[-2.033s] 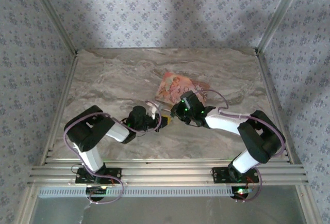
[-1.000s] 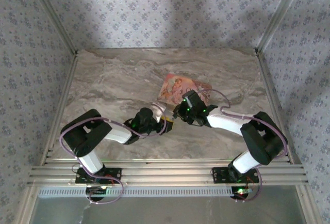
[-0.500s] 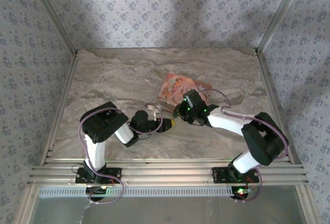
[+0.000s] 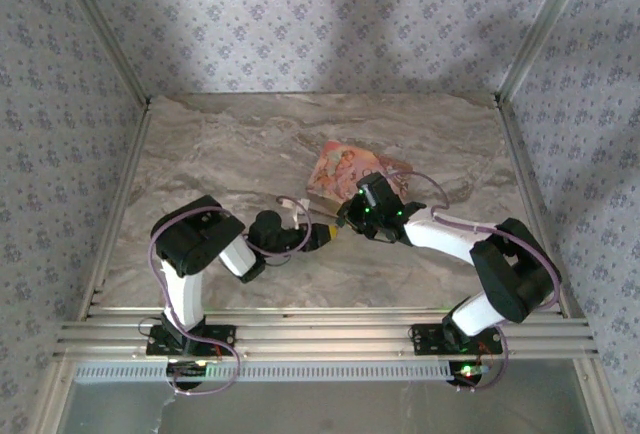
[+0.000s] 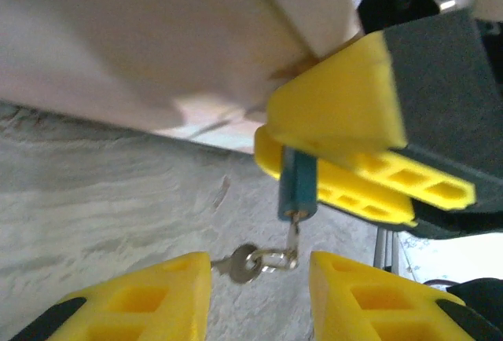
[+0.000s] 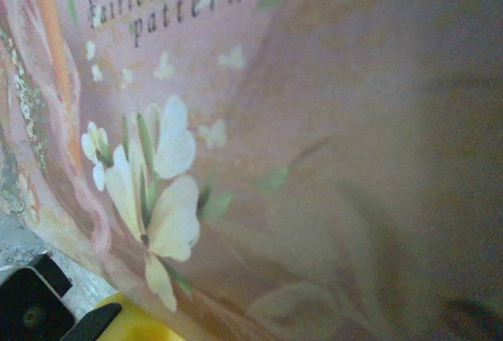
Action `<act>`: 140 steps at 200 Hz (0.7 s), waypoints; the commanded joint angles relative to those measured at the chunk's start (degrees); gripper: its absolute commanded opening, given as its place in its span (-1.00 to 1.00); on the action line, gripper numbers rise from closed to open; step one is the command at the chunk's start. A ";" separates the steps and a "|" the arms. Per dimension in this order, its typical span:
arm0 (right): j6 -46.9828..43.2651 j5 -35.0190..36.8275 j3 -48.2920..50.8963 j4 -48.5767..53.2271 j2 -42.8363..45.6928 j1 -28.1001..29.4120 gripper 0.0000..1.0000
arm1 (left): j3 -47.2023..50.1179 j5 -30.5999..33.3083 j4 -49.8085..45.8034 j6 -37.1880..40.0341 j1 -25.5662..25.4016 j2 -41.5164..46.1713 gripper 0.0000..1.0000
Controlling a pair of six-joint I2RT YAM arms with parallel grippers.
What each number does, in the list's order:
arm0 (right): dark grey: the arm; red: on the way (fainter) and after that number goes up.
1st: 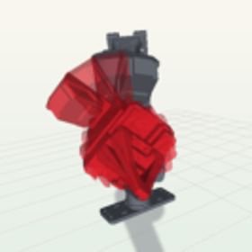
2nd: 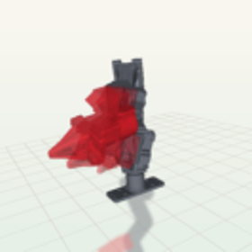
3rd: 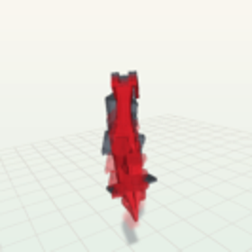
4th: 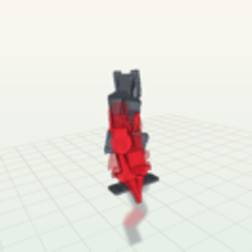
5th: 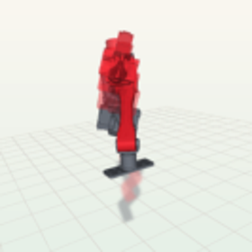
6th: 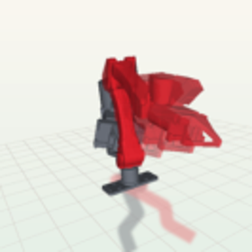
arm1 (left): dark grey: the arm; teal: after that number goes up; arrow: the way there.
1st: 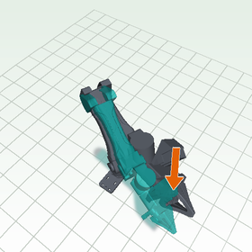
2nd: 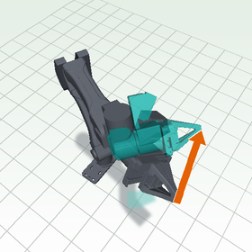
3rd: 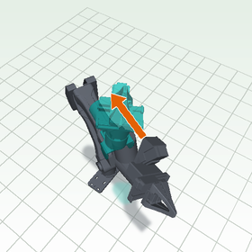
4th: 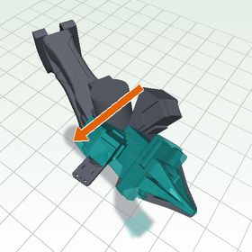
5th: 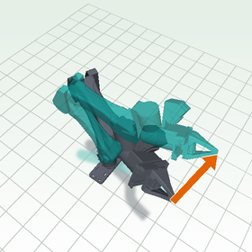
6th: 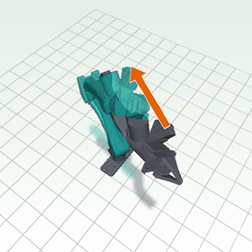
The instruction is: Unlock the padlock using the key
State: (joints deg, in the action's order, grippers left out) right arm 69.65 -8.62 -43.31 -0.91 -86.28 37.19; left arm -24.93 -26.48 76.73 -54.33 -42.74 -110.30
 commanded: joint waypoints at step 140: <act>2.10 -1.49 -0.82 -0.94 0.59 -0.09 -1.00 | -2.58 -2.83 -0.05 1.37 0.12 0.18 -0.54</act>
State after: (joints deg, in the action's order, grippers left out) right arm 69.65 -8.62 -43.31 -0.89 -86.28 37.19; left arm -26.70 -28.14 76.51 -54.28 -42.74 -110.30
